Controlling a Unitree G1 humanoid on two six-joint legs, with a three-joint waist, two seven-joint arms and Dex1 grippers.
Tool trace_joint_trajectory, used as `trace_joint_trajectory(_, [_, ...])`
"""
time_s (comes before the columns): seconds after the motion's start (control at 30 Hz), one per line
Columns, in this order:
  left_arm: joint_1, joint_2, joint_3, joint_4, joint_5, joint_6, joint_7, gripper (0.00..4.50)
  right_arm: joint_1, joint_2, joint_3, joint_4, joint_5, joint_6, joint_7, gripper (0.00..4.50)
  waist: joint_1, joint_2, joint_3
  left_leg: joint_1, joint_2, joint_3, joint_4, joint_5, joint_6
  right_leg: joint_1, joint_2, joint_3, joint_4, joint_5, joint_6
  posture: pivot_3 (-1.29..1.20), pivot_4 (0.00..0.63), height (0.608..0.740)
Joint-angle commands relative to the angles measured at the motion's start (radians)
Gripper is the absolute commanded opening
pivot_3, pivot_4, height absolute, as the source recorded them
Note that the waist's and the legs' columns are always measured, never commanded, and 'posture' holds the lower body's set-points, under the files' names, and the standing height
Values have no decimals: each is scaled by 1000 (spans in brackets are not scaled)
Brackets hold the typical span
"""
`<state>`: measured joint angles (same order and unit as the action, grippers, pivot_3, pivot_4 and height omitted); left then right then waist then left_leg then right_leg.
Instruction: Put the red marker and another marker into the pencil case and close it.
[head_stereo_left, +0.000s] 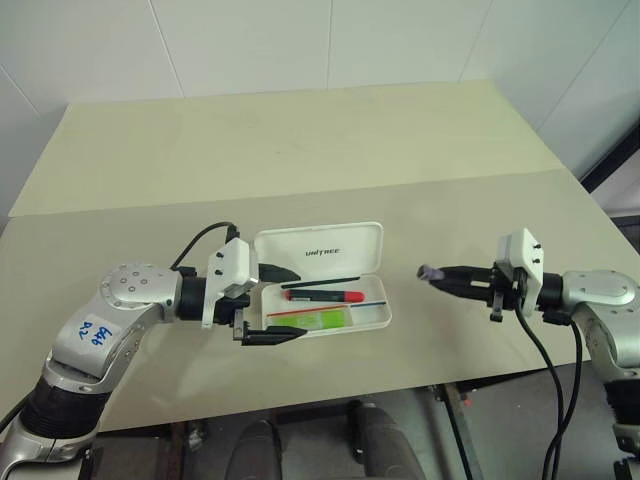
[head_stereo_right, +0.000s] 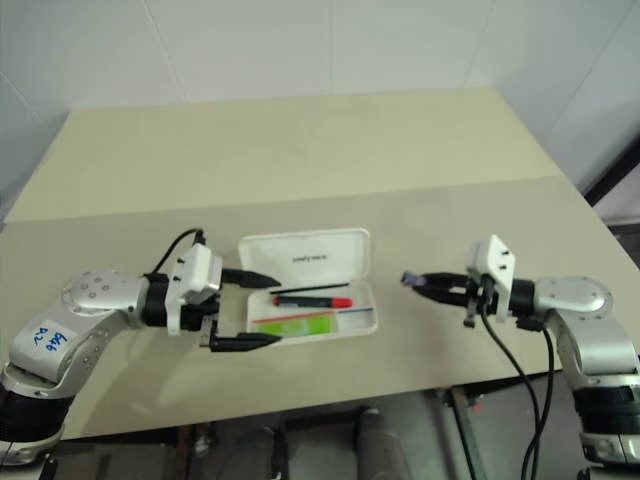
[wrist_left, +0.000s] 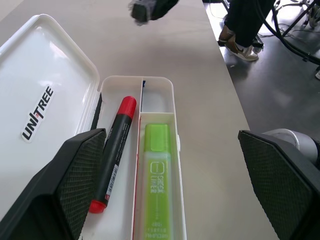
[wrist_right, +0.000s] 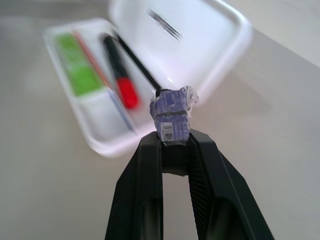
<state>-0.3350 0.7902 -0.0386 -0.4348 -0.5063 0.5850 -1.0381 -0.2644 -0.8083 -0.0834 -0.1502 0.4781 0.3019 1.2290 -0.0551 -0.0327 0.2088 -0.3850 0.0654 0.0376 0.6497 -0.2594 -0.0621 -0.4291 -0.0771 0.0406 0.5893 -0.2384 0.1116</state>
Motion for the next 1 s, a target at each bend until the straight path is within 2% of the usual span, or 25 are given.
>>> trace_joint_trajectory(0.03, [8,16,22,-17,-3,-27,-11,4500,-3,19,60,-82,18,37,1,355,0,-1,0,0,0,0,0,0,0,0,0,0,-2,1,-1,0,150,740])
trace_joint_trajectory(0.23, [30,41,27,-26,-11,-33,-34,4500,-121,99,200,77,-77,-48,51,355,-5,-2,0,-1,0,1,-1,0,0,-1,0,0,-5,3,-2,0,150,740])
trace_joint_trajectory(0.43, [39,45,29,-34,-11,-37,-30,4500,-229,144,244,272,-145,-149,107,355,3,-3,0,-3,0,0,-3,0,0,-2,0,-1,-5,3,-2,0,150,740])
trace_joint_trajectory(0.77, [74,50,57,-63,-18,-27,-4,4500,-204,125,248,252,-151,-169,185,355,2,-3,0,-2,0,0,-3,-1,0,-3,0,-1,-3,3,-2,0,150,740])
trace_joint_trajectory(1.0, [71,49,55,-65,-20,-29,1,4500,-204,151,266,288,-181,-194,173,355,-1,-3,0,-2,0,1,-1,-1,1,-2,0,0,-3,3,-2,0,150,740])
